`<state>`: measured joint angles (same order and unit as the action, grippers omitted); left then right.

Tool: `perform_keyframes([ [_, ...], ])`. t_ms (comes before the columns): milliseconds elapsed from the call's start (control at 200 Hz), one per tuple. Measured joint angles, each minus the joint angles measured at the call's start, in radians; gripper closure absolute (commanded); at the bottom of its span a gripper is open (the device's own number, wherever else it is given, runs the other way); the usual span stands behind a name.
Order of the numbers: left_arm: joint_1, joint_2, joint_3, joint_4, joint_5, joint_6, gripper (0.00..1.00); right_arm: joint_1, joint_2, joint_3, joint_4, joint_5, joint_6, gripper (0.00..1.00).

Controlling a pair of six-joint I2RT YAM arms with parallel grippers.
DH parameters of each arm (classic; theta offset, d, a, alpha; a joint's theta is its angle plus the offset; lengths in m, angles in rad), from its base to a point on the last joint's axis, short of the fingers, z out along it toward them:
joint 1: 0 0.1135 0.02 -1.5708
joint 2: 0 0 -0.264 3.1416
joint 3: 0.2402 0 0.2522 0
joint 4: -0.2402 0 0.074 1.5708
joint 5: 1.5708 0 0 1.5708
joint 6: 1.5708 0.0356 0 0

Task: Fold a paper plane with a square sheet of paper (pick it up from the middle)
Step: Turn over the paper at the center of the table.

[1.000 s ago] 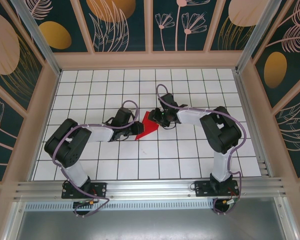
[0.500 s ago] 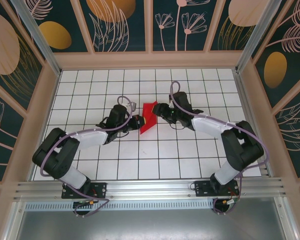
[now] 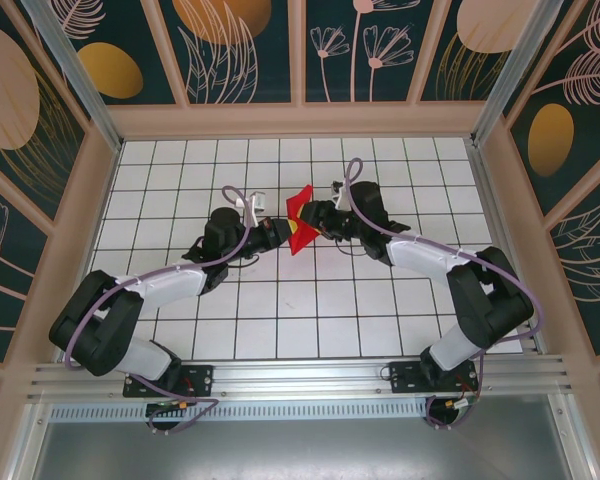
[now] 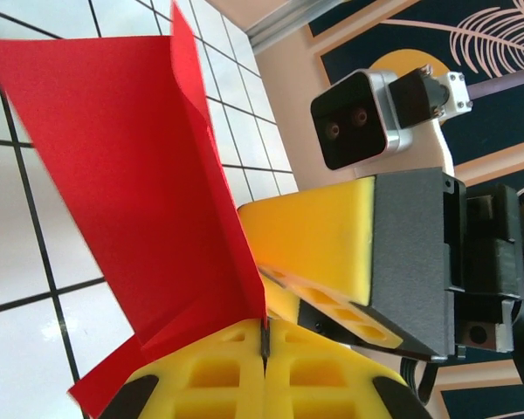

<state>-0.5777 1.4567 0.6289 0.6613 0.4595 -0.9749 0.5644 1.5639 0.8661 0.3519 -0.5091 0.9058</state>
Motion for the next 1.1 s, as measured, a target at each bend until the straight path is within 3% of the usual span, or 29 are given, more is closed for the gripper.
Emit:
perform_keyframes([
  [235, 0.004, 0.0, -0.007, 0.018, 0.012, -0.033, 0.92, 0.0, -0.004, -0.014, 0.044, -0.034, 0.019, 0.81],
  [335, 0.008, -0.003, -0.016, 0.029, 0.012, -0.051, 0.77, 0.0, -0.007, -0.014, 0.057, -0.039, 0.022, 0.88],
  [600, 0.03, -0.103, -0.092, 0.018, -0.039, -0.122, 0.31, 0.0, -0.015, -0.015, 0.094, -0.043, 0.026, 0.89],
  [711, 0.036, -0.17, -0.136, 0.019, -0.084, -0.165, 0.18, 0.0, -0.015, -0.014, 0.118, -0.061, 0.041, 0.89],
  [916, 0.038, -0.196, -0.182, 0.045, -0.099, -0.208, 0.09, 0.0, -0.015, 0.004, 0.169, -0.11, 0.09, 0.89],
  [1101, 0.038, -0.148, -0.182, 0.148, -0.045, -0.237, 0.1, 0.011, -0.014, 0.024, 0.198, -0.142, 0.122, 0.89],
])
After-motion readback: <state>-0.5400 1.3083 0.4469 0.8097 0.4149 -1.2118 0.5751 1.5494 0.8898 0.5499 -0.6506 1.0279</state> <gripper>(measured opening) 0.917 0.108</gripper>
